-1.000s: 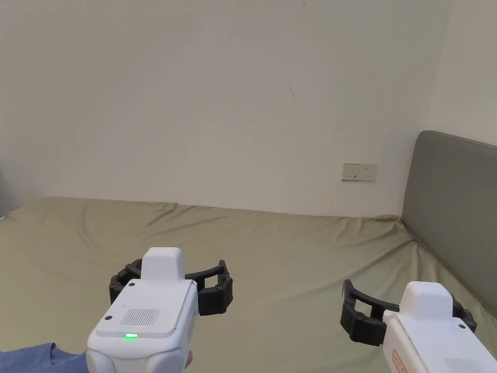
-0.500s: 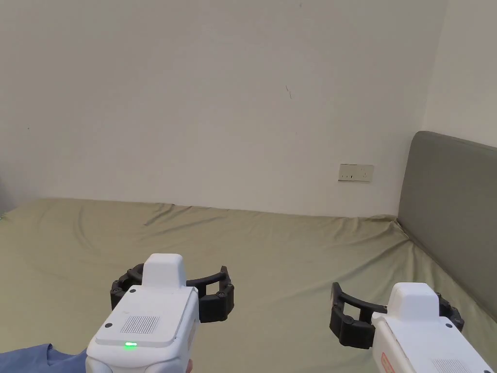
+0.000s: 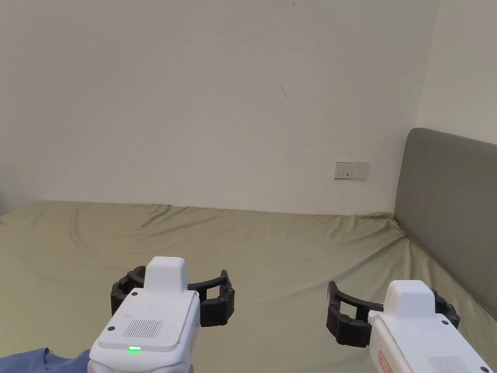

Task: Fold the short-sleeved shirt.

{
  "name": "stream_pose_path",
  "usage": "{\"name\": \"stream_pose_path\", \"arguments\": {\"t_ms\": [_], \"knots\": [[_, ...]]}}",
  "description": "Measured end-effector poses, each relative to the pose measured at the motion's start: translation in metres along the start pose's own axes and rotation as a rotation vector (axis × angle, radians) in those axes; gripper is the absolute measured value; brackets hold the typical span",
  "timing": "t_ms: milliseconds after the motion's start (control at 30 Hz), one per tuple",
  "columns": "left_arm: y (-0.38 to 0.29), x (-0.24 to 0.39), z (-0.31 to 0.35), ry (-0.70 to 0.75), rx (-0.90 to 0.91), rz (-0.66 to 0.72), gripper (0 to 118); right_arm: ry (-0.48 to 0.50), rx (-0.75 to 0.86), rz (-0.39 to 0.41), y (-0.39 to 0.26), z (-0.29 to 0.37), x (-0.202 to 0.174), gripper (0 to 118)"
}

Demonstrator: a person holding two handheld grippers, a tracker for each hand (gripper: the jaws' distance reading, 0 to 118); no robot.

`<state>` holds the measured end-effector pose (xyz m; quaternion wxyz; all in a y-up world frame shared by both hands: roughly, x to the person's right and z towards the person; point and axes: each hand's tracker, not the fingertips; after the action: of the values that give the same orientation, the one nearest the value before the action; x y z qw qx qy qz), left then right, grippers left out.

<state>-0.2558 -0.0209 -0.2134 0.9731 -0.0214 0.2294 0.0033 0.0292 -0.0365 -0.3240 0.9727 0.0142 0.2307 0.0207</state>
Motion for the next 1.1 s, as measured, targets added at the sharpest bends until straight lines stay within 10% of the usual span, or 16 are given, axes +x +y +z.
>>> {"name": "stream_pose_path", "arguments": {"t_ms": [1100], "knots": [[0.0014, -0.0025, 0.0051, -0.004, 0.024, 0.041, 118, -0.009, 0.014, -0.015, -0.0019, 0.0003, 0.0013, 118]]}}
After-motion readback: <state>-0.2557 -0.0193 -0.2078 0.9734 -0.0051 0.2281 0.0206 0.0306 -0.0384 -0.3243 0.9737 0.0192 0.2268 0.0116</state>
